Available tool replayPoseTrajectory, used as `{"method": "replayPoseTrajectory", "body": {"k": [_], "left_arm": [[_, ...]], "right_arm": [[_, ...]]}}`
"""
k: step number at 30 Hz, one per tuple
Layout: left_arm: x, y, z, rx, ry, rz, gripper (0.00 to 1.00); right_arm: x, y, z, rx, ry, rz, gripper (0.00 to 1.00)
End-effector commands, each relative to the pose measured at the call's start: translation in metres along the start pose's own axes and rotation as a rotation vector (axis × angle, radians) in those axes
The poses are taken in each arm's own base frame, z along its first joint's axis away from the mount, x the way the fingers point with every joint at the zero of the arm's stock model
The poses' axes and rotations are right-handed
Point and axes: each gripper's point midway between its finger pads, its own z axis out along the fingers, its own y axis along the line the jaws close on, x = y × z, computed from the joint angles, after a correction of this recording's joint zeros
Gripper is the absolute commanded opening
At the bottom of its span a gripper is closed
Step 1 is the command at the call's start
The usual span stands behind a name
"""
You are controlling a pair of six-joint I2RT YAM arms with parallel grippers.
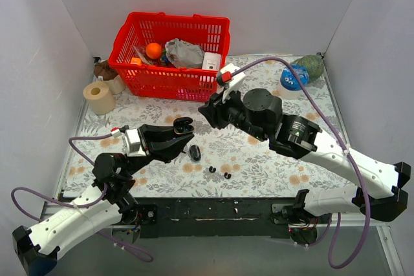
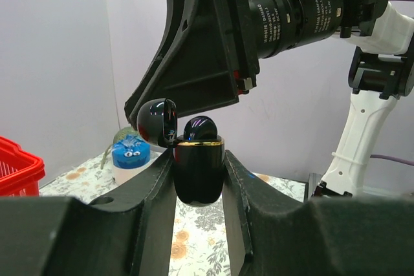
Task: Insert the wireless bluetooth earbuds into the charging case
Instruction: Close the charging case.
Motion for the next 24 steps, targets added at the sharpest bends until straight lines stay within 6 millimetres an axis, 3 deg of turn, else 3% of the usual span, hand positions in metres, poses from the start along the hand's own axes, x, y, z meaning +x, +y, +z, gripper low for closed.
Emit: {"method": "replayPoseTrajectory", "body": {"k": [1,17,20,24], "left_arm": [[-0.001,-0.003,0.003,0.02,-0.009,-0.001,0.0],[0.009,0.001,0.007,0.009,0.013,-0.015,0.0],[0.01,0.002,0.007,0.008,0.014,-0.015,0.0],[0.007,0.001,0.005,0.007,0.008,-0.013,0.0]], "right_arm": [[-0.016,0.008,0.0,-0.022,-0.026,-0.023,0.38],[-0.025,0.033,-0.002,-0.06,-0.032,-0.069,0.38],[-0.025,0.031,-0.002,-0.045,-0.032,-0.068,0.41],[-0.028,0.008,-0.008,0.067,-0.07,-0.043,0.53]]}}
